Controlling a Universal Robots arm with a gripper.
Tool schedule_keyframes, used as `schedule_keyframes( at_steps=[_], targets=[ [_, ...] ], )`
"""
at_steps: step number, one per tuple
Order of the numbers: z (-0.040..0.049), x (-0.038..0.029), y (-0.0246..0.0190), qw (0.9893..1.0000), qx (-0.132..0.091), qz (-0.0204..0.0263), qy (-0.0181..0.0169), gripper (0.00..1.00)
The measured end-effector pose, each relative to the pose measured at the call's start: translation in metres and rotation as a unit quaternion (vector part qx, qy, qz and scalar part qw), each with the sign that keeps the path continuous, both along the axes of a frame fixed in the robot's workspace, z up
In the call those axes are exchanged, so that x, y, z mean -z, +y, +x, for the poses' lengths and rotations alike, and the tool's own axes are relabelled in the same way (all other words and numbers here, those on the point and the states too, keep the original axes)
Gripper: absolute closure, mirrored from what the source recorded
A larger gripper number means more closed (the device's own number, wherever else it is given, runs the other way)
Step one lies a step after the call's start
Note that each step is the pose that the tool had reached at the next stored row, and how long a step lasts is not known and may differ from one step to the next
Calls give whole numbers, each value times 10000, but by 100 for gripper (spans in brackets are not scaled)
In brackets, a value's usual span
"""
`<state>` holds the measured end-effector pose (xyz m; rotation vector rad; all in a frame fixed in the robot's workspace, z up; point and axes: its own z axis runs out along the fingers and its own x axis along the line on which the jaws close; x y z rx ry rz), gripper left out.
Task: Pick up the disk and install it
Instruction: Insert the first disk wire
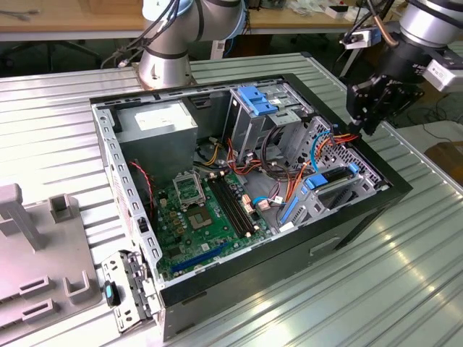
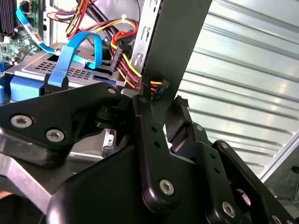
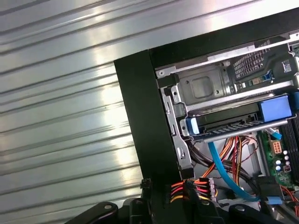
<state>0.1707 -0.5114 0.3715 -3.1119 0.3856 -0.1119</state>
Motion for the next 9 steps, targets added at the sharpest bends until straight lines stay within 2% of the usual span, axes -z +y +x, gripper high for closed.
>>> schedule_keyframes(
  at_steps=[1,4,9],
  targets=[
    [0,4,21,9998,219,-1,0,61],
    [-1,16,86,9997,231,-3,0,61],
    [3,44,93,9997,230,-14,-1,61]
  ],
)
